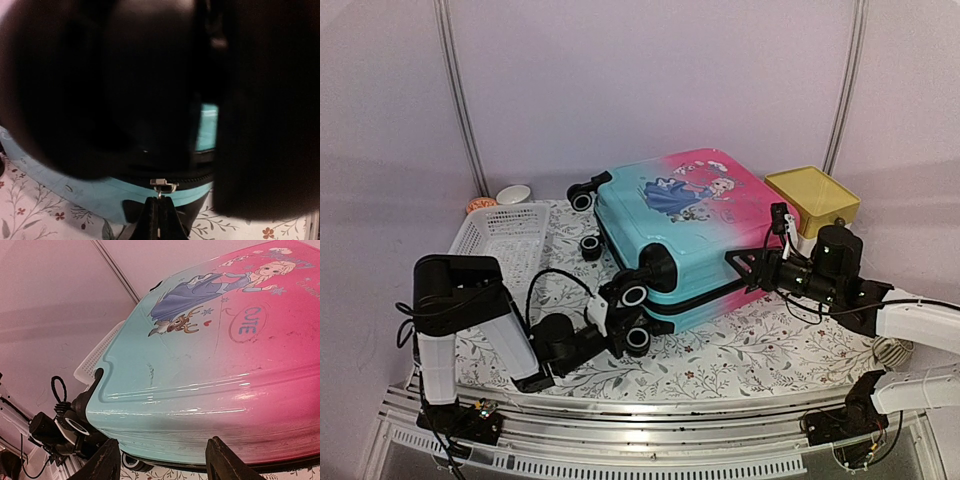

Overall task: Open, take out, and arrange the luggage
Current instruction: Unzip the zipper of the luggage.

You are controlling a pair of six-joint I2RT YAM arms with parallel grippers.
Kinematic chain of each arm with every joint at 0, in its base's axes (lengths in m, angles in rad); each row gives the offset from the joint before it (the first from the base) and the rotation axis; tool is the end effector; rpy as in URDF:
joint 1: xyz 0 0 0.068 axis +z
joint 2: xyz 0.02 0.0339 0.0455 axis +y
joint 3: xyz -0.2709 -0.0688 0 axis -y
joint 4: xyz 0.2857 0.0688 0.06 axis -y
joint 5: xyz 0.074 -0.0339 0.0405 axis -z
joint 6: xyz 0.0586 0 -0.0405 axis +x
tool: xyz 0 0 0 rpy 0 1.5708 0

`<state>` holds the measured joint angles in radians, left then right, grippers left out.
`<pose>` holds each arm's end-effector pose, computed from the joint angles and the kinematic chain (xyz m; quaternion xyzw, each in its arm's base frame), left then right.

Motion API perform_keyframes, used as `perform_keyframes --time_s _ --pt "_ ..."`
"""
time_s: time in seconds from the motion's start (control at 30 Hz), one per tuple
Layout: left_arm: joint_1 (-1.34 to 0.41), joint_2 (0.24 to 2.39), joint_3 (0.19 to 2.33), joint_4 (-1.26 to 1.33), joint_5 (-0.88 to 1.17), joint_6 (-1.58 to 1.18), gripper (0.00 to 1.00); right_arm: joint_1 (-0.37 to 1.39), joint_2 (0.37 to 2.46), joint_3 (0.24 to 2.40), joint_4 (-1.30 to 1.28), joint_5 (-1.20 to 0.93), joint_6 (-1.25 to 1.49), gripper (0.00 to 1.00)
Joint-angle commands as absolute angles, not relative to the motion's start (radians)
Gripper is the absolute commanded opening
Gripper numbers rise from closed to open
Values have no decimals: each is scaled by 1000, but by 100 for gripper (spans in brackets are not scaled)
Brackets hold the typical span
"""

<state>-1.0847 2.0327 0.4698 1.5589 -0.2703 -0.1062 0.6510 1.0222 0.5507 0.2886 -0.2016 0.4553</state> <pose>0.1696 -0.2875 0.0703 0.2460 0.6644 -0.3132 0.6325 0.2234 0.1849 0.2444 -0.1388 0.7549 0.4001 0.5008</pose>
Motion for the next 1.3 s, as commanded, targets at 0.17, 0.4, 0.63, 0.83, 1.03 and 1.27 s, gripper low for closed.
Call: perform_keyframes --time_s 0.17,0.4,0.63,0.83,1.03,1.27 --pt "-1004 1921 452 1654 -329 118 0 646 1005 585 281 -208 434 59" --pt "-963 1892 489 1527 -399 90 0 646 1000 586 278 -201 433 59" --pt "-963 1855 520 1416 -494 60 8 647 994 589 268 -195 431 60" --pt "-967 1740 429 1417 -432 20 37 646 992 596 235 -162 429 63" --pt "-982 1546 322 1307 -382 -38 56 647 999 631 144 -46 443 67" --pt "-978 1241 308 958 -202 -104 85 594 1034 747 -30 38 464 81"
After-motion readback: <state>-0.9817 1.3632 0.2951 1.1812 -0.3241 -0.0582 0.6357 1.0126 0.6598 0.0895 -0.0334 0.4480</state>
